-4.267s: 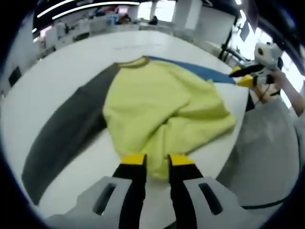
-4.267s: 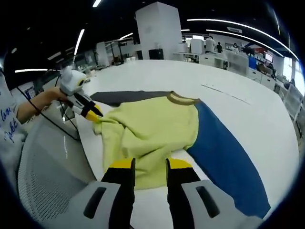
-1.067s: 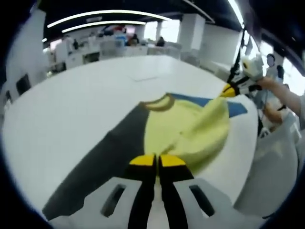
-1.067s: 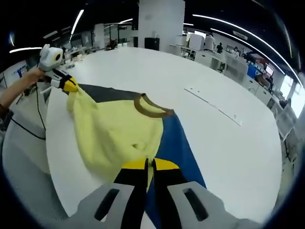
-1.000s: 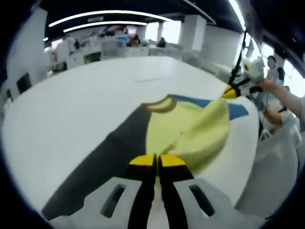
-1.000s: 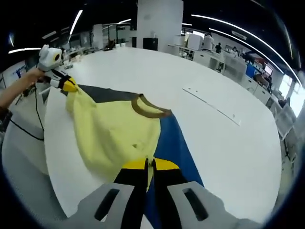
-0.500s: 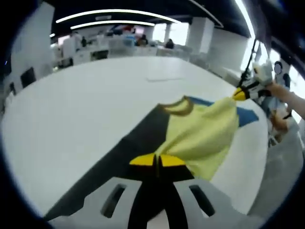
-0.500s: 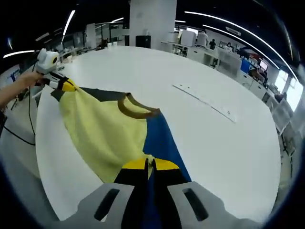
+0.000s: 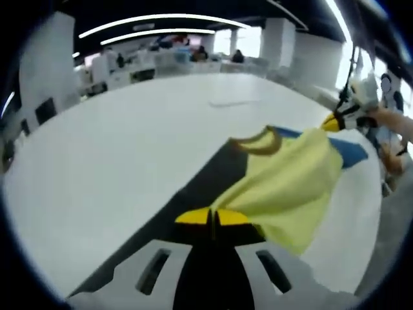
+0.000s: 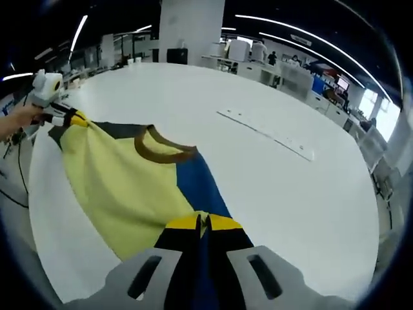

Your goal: Fold the garment on the visible template until the final outline fits inside the template.

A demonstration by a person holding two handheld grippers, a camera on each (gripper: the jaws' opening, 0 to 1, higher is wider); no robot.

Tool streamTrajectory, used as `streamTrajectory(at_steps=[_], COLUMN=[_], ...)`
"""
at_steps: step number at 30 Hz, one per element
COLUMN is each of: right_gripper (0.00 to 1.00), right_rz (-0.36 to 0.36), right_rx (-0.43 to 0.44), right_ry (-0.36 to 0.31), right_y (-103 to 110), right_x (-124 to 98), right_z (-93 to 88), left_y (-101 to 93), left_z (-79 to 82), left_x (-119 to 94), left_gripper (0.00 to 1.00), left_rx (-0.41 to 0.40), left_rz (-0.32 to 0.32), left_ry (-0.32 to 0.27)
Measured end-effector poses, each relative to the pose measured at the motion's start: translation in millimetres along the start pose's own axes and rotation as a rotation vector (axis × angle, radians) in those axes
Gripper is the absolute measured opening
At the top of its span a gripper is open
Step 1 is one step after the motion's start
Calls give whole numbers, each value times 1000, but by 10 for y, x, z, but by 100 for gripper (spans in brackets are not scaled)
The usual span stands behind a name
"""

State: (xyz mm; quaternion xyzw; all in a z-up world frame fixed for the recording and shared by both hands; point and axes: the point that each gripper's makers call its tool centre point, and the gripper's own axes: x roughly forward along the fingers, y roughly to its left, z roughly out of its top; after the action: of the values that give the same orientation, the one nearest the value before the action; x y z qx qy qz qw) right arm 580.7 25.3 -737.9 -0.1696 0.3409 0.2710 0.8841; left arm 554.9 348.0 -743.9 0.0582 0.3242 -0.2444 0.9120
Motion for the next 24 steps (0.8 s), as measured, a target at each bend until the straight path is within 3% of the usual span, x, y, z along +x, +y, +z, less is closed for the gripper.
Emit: streamTrajectory(at_steps=[19,24], right_gripper=[4,5], right_rz=[11,16], right_rx=[8,17], right_ry=[48,47], right_y=[34,41], right_x=[233,242], right_z=[-187,-214], left_y=[100,103], left_z=[-147,-164], left_x=[172,183], left_gripper=[0,0], left_rx=[-16,19], left_rz=[7,7], left_ry=[39,51])
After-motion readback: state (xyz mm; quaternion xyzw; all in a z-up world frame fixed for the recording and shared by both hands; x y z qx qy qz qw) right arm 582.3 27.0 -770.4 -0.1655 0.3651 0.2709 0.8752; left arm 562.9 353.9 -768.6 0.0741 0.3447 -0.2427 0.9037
